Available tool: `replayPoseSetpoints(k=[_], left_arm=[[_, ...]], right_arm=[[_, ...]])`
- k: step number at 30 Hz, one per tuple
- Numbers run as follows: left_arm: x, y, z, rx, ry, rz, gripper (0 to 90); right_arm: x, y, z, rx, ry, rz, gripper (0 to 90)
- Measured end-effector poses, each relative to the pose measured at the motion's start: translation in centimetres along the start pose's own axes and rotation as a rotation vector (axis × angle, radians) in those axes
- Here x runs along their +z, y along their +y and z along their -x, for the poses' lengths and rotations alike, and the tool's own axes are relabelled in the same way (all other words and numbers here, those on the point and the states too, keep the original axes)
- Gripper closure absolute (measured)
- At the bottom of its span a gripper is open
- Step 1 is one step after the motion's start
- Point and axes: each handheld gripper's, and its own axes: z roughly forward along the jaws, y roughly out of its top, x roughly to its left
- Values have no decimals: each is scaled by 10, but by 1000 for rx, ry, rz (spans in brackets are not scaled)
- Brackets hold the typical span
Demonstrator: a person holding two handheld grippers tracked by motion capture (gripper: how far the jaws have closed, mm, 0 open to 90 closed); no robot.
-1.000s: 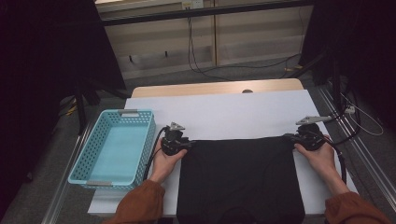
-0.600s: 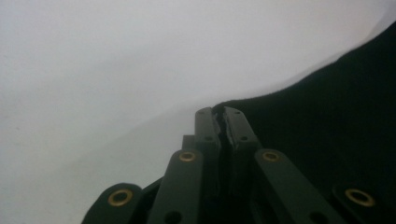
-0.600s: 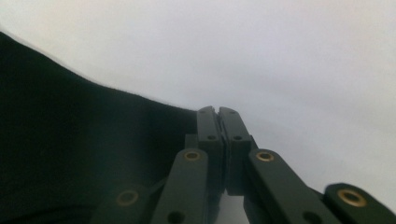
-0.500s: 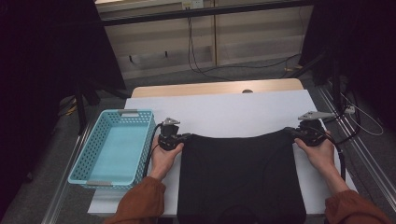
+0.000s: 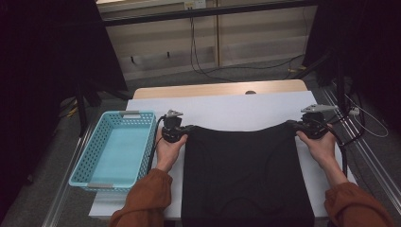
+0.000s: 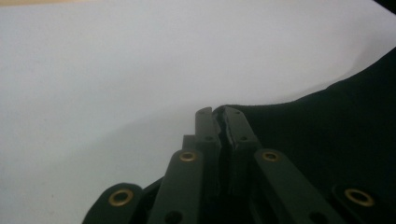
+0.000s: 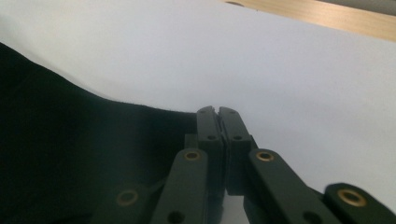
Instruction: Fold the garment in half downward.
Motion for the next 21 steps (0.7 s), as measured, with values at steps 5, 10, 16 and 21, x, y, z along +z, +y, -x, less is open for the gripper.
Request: replayPoseSetpoints(k=[5, 10, 16, 21], left_arm=[[2, 9, -4, -13, 3, 18, 858], [7, 15, -10, -26, 3, 30, 858], [14, 28, -11, -13, 2, 25, 858], [18, 39, -12, 1, 5, 29, 858]], right_arm=[[8, 6, 3, 2, -1, 14, 887], [15, 11, 8, 27, 4, 25, 887], [23, 17, 13, 35, 8, 31, 886], [29, 23, 16, 38, 14, 46, 885]])
